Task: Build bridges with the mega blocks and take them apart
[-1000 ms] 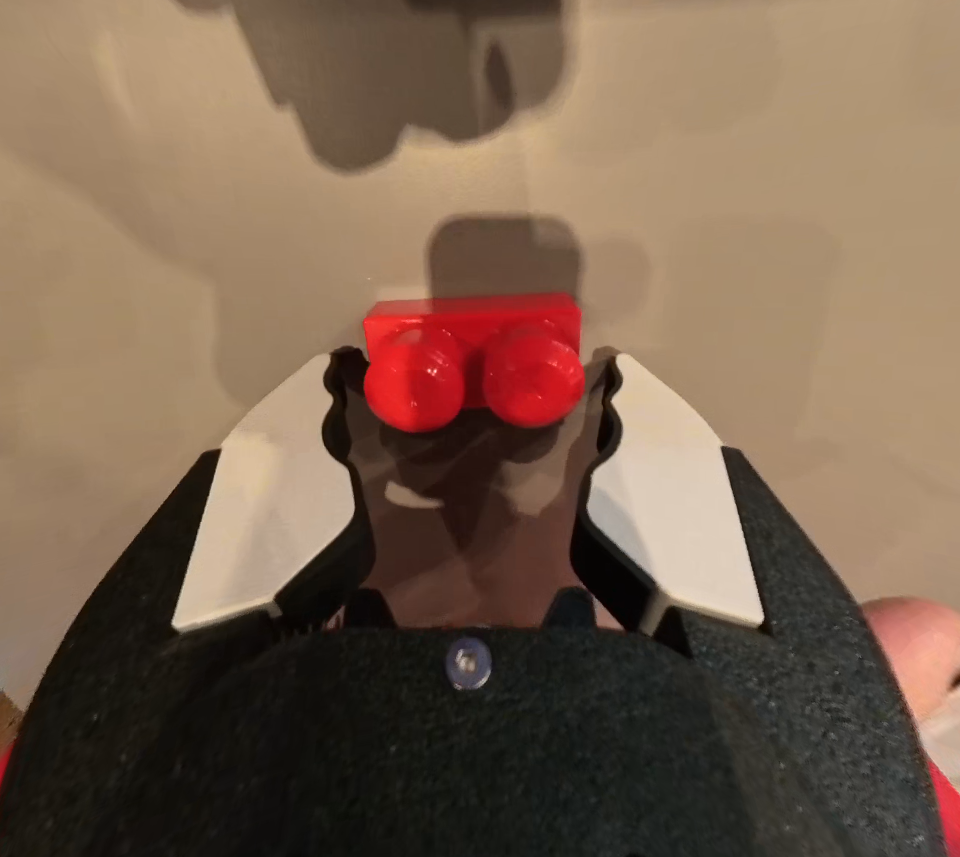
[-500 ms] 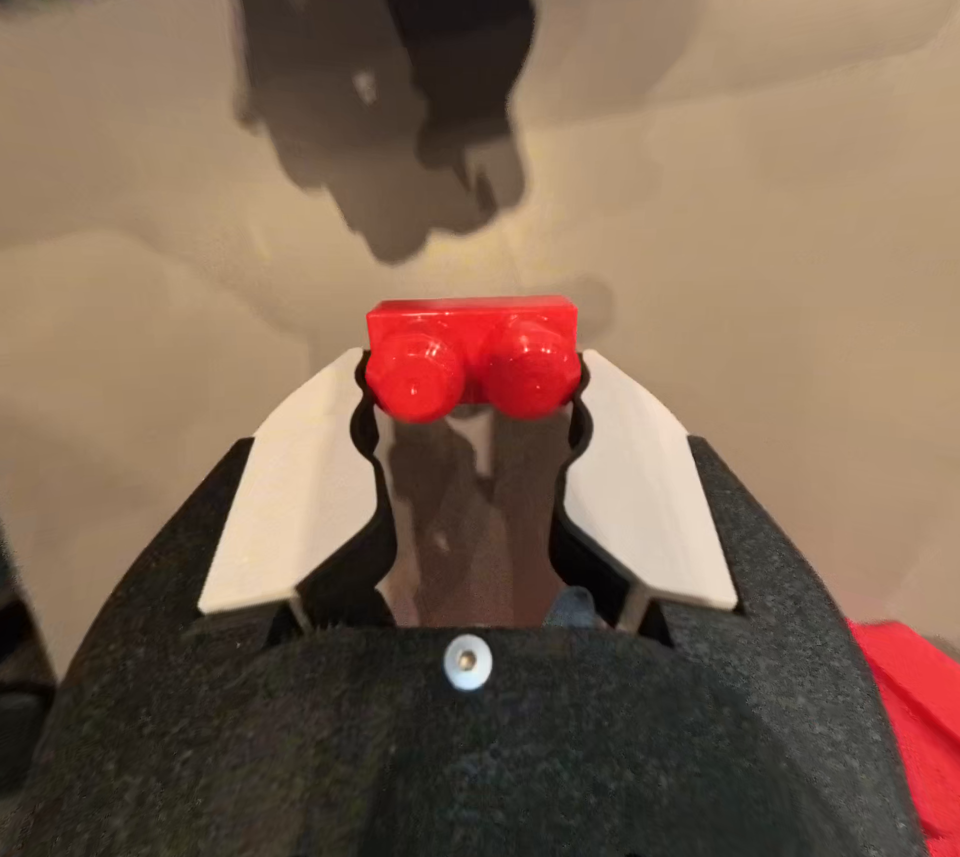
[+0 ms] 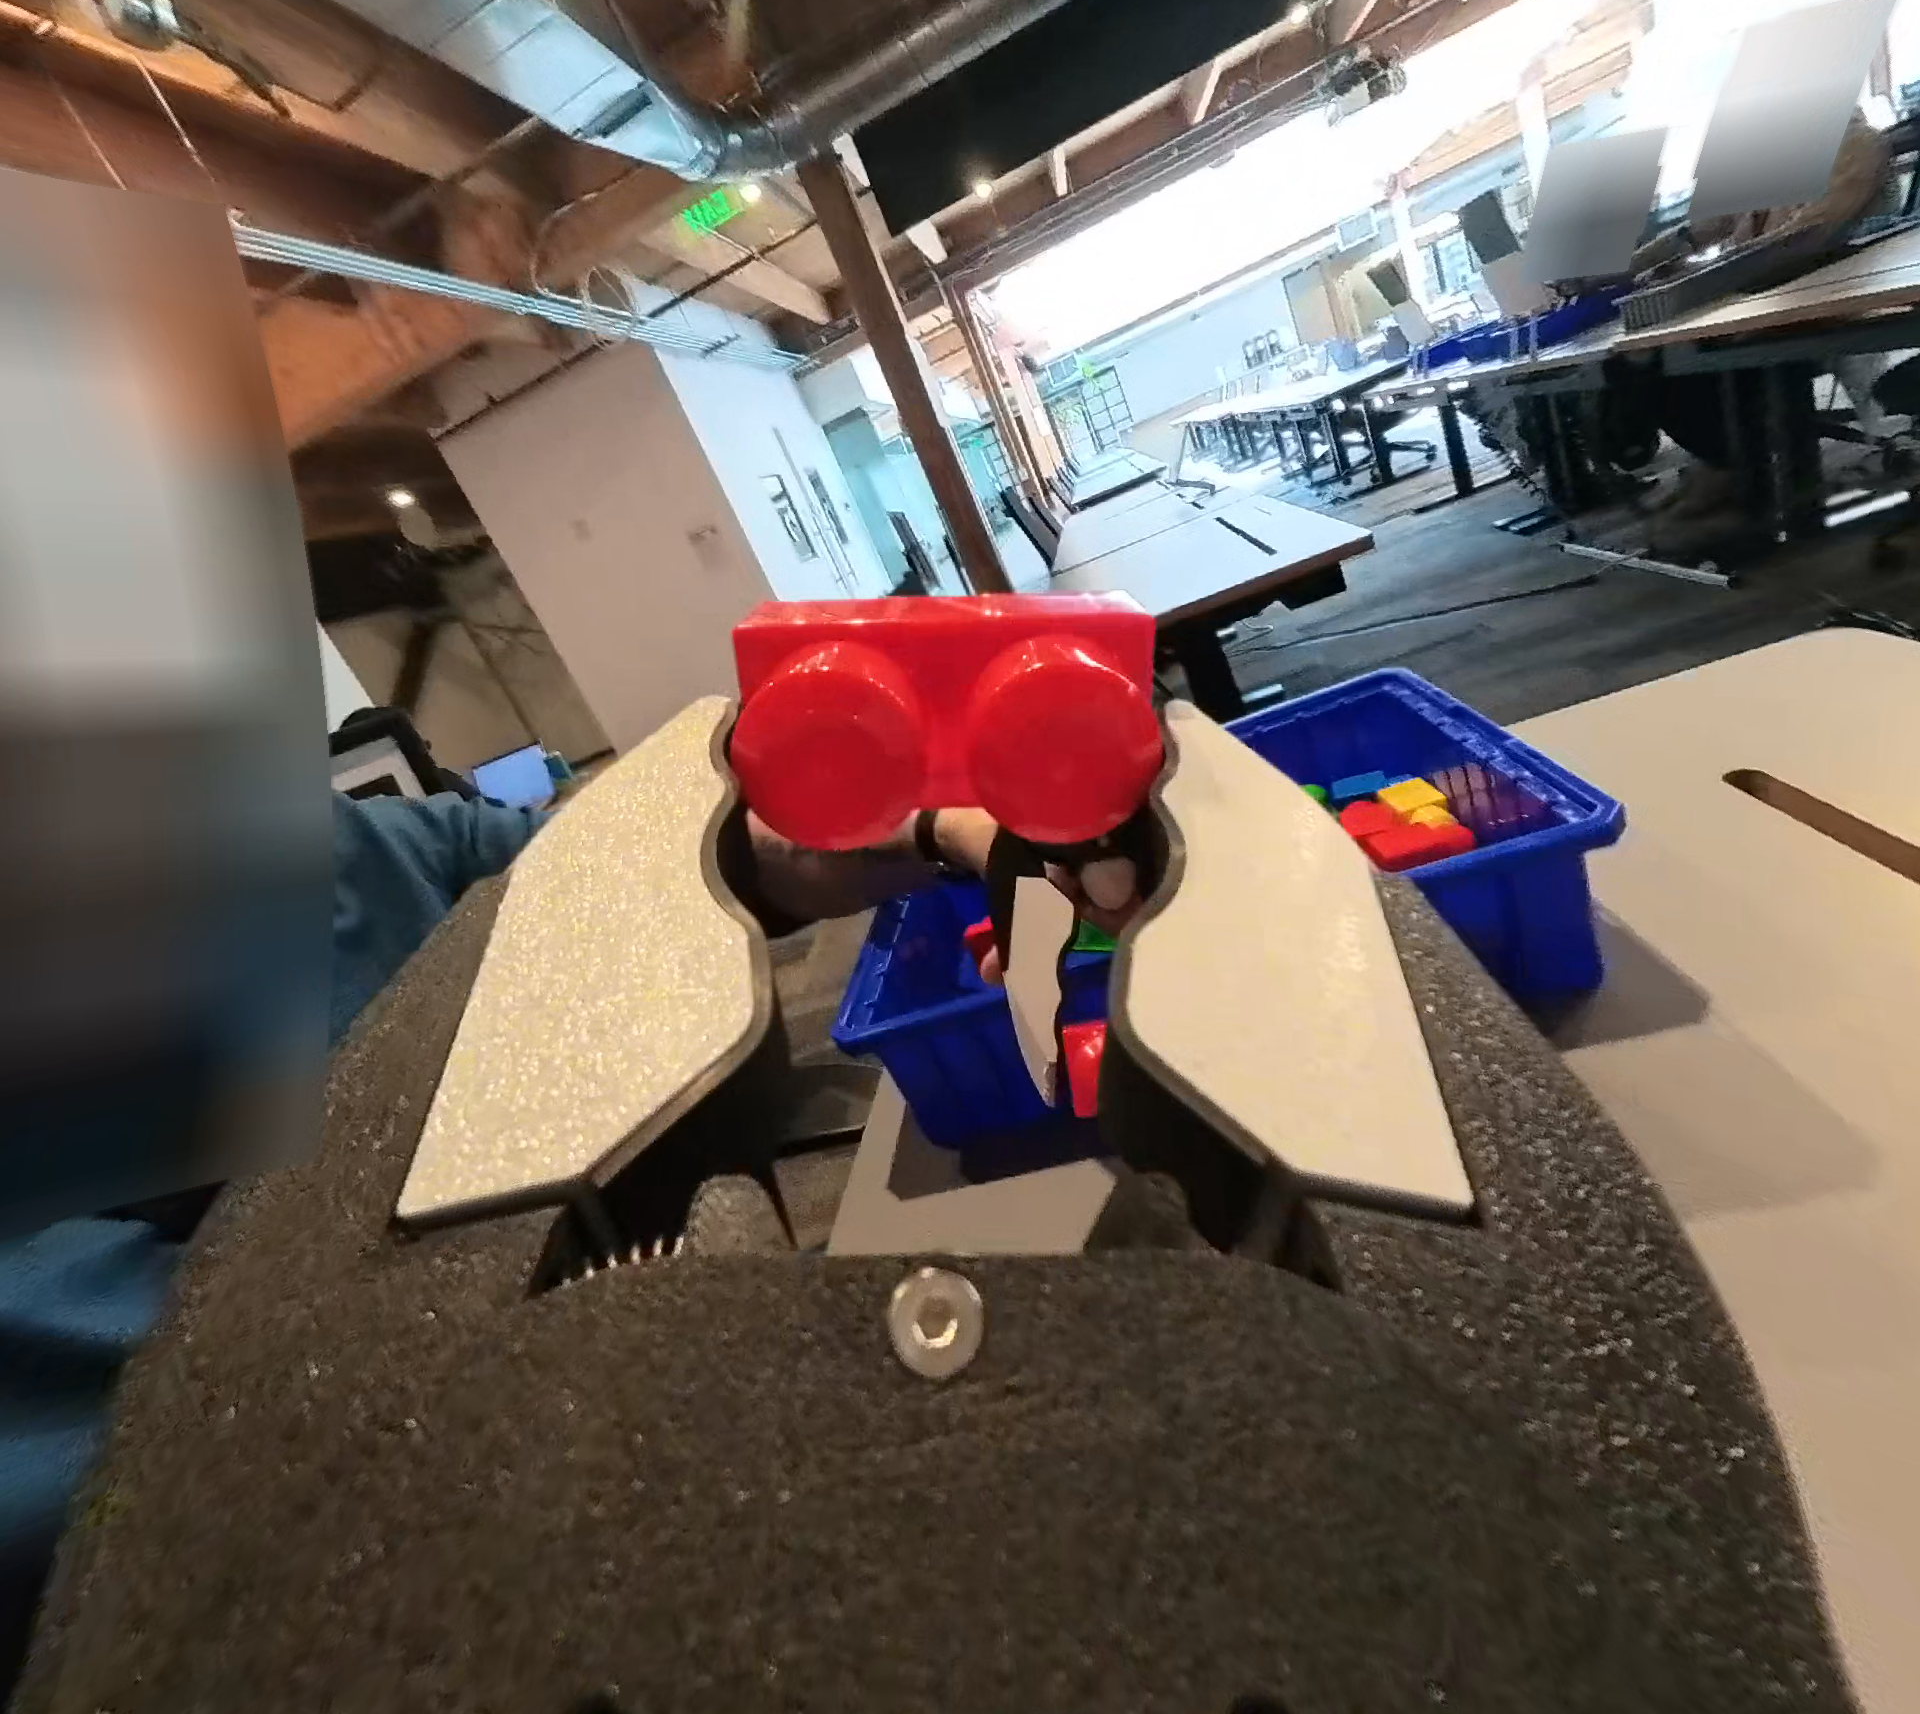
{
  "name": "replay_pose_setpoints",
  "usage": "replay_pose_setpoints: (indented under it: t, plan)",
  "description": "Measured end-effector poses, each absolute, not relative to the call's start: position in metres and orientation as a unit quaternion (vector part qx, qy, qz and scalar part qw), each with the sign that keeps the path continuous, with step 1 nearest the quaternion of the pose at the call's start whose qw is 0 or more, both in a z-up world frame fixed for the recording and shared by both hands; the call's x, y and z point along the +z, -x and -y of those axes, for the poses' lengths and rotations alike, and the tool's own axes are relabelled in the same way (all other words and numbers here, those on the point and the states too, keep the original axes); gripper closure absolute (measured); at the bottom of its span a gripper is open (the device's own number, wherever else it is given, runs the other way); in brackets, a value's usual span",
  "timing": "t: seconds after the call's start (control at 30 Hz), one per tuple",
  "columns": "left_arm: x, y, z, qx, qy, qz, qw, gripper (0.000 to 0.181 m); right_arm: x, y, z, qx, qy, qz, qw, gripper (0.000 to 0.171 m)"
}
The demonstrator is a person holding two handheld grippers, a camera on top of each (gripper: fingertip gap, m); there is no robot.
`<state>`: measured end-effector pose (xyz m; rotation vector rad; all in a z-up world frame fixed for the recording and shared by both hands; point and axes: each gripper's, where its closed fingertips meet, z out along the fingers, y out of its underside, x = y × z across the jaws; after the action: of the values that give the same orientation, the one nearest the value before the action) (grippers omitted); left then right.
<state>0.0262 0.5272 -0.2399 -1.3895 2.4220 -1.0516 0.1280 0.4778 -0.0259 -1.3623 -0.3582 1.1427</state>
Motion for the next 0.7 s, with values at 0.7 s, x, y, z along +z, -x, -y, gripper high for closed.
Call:
replay_pose_setpoints:
  t: [0.7]
  plan:
    - [-0.249,-0.029,-0.516,-0.351,0.46,-0.813,0.066,0.106,-0.108,-0.142,-0.488,0.329,0.761,0.168,0.533,0.098]
